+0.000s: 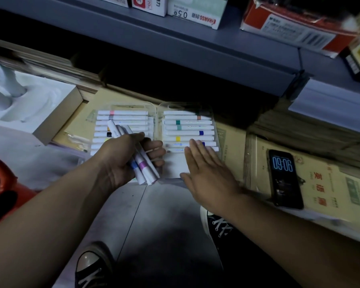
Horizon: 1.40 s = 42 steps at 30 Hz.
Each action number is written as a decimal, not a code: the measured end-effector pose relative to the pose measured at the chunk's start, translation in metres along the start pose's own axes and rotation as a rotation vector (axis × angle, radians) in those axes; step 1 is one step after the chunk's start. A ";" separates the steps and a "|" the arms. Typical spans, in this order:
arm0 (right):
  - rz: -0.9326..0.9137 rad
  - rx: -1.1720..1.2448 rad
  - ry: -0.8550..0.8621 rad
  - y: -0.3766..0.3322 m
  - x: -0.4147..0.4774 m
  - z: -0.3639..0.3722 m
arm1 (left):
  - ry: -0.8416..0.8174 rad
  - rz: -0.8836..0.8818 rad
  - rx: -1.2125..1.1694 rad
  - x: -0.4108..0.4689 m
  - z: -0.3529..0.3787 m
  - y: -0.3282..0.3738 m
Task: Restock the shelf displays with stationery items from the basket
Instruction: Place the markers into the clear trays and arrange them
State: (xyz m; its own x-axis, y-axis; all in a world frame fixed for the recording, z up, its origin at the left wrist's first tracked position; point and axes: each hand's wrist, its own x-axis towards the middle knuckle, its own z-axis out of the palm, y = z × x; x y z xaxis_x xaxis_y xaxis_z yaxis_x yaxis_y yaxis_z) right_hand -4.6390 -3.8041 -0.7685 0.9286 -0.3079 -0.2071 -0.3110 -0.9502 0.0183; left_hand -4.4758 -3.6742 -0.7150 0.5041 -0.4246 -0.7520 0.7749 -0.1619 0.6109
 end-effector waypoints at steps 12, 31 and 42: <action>-0.074 0.052 -0.023 0.005 -0.001 0.010 | -0.022 0.015 0.002 -0.007 0.005 -0.003; 0.206 0.151 0.003 -0.006 0.002 -0.014 | -0.037 0.044 0.000 -0.011 0.006 -0.001; 0.219 1.386 -0.150 -0.025 0.021 -0.080 | -0.199 -0.012 -0.086 -0.026 0.012 0.002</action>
State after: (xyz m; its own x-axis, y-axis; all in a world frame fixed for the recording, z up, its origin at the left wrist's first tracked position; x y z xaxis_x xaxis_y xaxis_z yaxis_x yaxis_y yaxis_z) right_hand -4.5951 -3.7904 -0.6949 0.8332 -0.3500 -0.4280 -0.4699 -0.0401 -0.8818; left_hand -4.4925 -3.6743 -0.6910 0.4161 -0.5919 -0.6903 0.8146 -0.0947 0.5723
